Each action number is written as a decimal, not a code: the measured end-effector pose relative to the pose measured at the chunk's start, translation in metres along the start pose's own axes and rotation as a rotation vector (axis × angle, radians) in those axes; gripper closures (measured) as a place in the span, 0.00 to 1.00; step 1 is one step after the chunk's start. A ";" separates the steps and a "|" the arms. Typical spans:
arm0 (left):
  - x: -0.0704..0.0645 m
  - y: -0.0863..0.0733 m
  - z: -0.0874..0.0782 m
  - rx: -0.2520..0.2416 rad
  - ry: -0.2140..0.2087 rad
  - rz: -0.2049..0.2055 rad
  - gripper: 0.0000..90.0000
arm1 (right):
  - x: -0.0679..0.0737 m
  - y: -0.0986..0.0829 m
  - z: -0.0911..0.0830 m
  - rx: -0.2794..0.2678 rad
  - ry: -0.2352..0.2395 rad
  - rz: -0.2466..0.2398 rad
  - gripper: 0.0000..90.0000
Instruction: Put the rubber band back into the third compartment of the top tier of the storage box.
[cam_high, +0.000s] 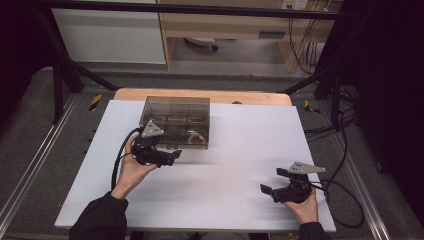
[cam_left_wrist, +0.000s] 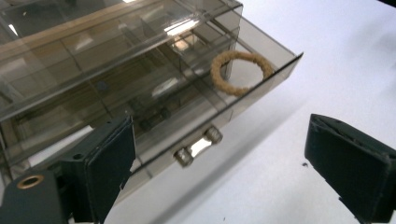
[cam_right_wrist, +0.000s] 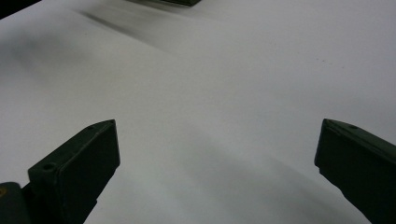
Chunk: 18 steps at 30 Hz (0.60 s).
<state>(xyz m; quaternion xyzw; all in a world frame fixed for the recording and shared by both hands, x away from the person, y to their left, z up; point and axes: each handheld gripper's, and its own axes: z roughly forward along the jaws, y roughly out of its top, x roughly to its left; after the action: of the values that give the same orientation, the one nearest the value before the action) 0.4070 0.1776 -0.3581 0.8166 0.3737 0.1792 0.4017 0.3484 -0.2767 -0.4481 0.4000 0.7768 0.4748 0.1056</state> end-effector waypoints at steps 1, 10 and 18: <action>0.000 -0.002 -0.001 -0.007 -0.009 0.001 0.09 | 0.000 0.000 0.000 0.000 0.000 0.000 0.01; 0.007 -0.031 -0.012 0.000 0.004 -0.004 0.09 | 0.000 0.000 0.000 0.001 0.001 0.003 0.01; 0.011 -0.053 -0.022 -0.009 0.008 -0.002 0.09 | 0.000 0.000 0.000 0.004 0.000 0.005 0.01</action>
<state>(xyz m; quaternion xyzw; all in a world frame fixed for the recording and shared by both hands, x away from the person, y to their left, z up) 0.3761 0.2190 -0.3867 0.8138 0.3753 0.1837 0.4040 0.3483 -0.2761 -0.4485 0.4020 0.7767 0.4736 0.1036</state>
